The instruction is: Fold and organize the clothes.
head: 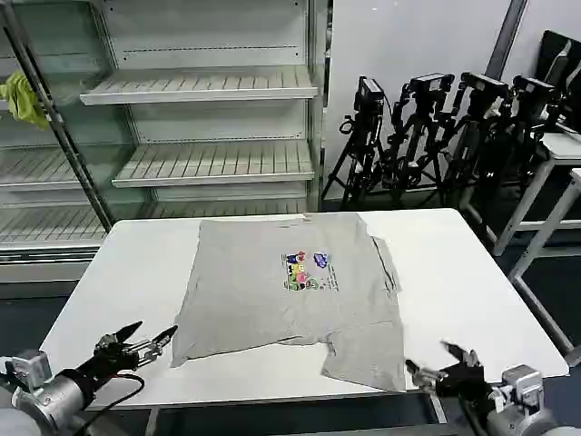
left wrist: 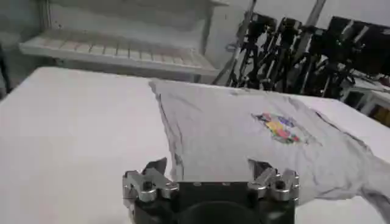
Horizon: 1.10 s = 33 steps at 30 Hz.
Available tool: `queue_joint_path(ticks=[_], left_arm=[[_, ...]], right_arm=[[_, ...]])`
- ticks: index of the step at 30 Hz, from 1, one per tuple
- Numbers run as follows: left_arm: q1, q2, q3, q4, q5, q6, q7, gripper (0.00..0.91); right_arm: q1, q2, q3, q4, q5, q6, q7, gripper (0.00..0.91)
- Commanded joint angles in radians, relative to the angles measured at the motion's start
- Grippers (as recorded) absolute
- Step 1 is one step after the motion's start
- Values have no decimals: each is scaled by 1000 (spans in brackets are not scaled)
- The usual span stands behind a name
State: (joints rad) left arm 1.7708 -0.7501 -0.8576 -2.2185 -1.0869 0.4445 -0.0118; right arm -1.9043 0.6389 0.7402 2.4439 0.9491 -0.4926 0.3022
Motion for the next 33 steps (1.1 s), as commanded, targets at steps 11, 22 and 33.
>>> queue_joint_path(ticks=[11, 22, 33], left_arm=[[-17, -60, 106, -3, 95, 4, 8, 907], [-32, -75, 167, 41, 177, -5, 24, 907], [-55, -60, 189, 75, 217, -7, 30, 776]], right_arm=[[42, 71, -102, -6, -77, 17, 2, 907], [107, 119, -196, -53, -126, 29, -1, 907], [177, 150, -285, -104, -155, 38, -4, 907]])
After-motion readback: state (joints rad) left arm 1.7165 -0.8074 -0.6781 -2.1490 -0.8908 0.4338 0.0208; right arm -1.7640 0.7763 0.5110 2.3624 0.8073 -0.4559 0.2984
